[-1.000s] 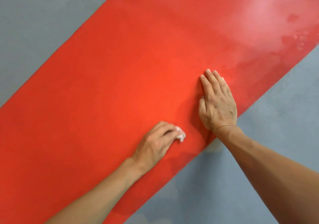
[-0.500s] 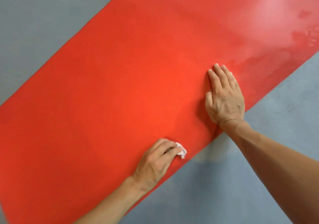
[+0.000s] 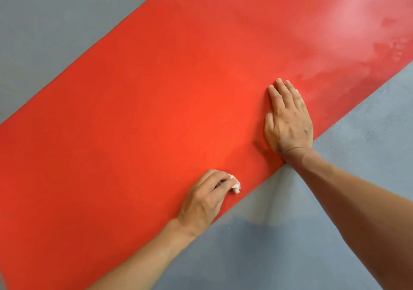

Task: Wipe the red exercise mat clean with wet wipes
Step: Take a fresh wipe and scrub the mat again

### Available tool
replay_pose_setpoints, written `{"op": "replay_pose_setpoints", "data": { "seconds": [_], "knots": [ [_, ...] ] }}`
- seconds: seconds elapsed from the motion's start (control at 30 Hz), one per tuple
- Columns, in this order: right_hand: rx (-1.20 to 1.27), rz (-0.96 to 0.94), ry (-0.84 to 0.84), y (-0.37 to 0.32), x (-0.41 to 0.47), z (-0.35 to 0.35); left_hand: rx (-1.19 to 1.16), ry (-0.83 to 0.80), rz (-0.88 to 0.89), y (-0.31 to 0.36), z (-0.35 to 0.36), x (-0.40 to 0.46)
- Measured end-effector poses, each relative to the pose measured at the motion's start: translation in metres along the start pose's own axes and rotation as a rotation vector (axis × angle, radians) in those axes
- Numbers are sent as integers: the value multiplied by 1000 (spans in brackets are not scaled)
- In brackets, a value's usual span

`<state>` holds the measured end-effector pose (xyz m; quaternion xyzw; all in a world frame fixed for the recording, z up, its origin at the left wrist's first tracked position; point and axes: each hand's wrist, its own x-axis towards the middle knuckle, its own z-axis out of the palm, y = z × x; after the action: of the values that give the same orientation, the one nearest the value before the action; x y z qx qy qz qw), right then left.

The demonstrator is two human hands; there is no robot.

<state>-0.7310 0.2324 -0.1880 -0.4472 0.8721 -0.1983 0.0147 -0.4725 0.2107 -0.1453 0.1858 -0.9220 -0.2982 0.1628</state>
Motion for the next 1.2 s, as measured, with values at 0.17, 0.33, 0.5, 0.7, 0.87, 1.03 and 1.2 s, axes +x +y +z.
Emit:
{"op": "replay_pose_setpoints", "data": {
  "seconds": [0.17,0.33,0.5,0.7,0.87,1.03,1.2],
  "knots": [
    [48,-24,7,1,0,0,60,170,-22,-23,31,140],
    [2,-203,-119,28,3,-3,6,78,2,3,25,82],
    [-19,-203,-6,28,1,-2,4,42,30,-7,35,114],
    [52,-213,5,35,1,0,30,130,-50,-13,46,154],
    [47,-199,18,34,1,1,-62,67,-21,2,36,53],
    [28,-207,-17,34,1,-3,-42,129,-38,2,44,34],
    [-8,-190,-26,29,0,-6,77,141,-121,-8,12,9]
  ]
}}
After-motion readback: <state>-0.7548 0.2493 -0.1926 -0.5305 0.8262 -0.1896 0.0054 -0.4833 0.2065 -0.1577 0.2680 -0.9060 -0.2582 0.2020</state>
